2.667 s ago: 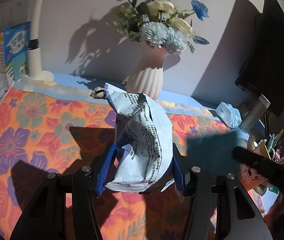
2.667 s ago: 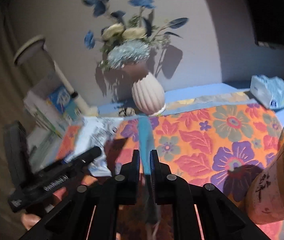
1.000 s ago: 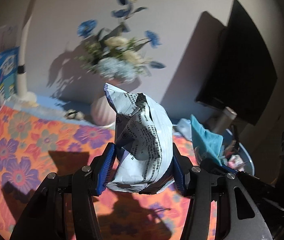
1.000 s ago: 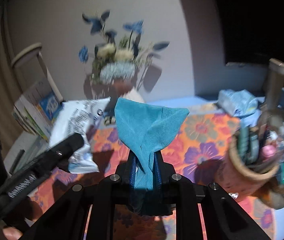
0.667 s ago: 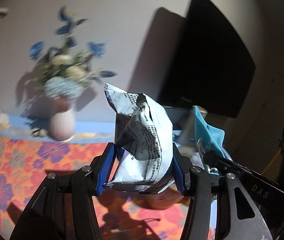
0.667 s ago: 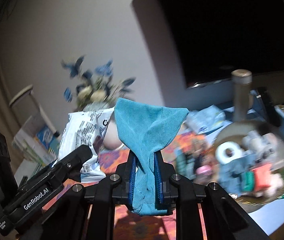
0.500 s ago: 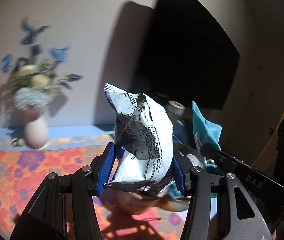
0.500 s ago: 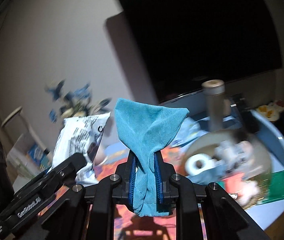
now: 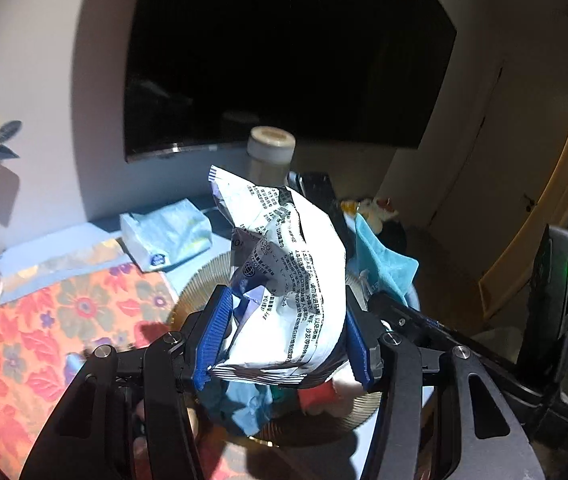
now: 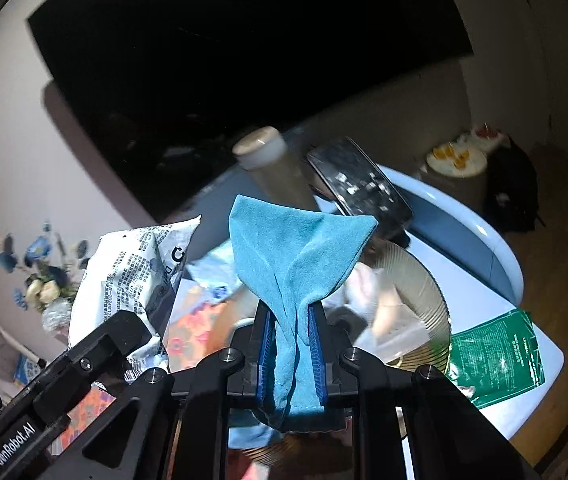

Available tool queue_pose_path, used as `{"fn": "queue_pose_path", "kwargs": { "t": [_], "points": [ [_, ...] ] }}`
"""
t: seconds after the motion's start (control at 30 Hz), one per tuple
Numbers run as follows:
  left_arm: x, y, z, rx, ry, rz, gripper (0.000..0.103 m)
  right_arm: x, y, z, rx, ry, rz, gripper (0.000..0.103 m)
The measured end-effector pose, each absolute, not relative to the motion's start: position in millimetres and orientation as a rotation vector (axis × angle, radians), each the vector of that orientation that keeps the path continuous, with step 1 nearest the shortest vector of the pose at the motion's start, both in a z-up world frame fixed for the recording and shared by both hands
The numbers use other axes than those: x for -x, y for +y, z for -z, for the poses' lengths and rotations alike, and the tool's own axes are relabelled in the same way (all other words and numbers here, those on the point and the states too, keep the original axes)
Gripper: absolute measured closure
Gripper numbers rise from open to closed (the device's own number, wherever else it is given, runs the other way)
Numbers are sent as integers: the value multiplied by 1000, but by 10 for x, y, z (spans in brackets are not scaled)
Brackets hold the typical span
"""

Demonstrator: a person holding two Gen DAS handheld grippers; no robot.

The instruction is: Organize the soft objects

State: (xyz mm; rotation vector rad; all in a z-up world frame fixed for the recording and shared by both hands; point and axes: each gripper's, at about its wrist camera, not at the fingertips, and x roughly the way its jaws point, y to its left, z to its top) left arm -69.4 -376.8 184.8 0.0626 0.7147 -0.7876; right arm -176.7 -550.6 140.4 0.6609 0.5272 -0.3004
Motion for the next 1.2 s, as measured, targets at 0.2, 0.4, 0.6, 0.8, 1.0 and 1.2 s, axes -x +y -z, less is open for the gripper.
{"fn": "queue_pose_path", "kwargs": {
  "t": [0.2,0.4,0.6,0.8,1.0,1.2],
  "points": [
    [618,-3858,-1668,-47,704,832,23,1560,-5715,-1172,-707,565,260,45],
    [658,-3782,-1769,-26,683,842,22,1714,-5793,-1167,-720,532,279,44],
    [926,-3620,-1929,-66,614,843,22,1829,-5686,-1286,-706,518,281,44],
    [1235,-3178,-2131,-98,552,789,22,1961,-5371,-1489,-640,541,296,44],
    [1244,-2335,-2336,-48,540,608,22,2122,-4856,-1825,-542,491,227,44],
    [1234,-1350,-2555,16,488,418,22,2057,-4076,-2054,-419,479,98,43]
  ]
}}
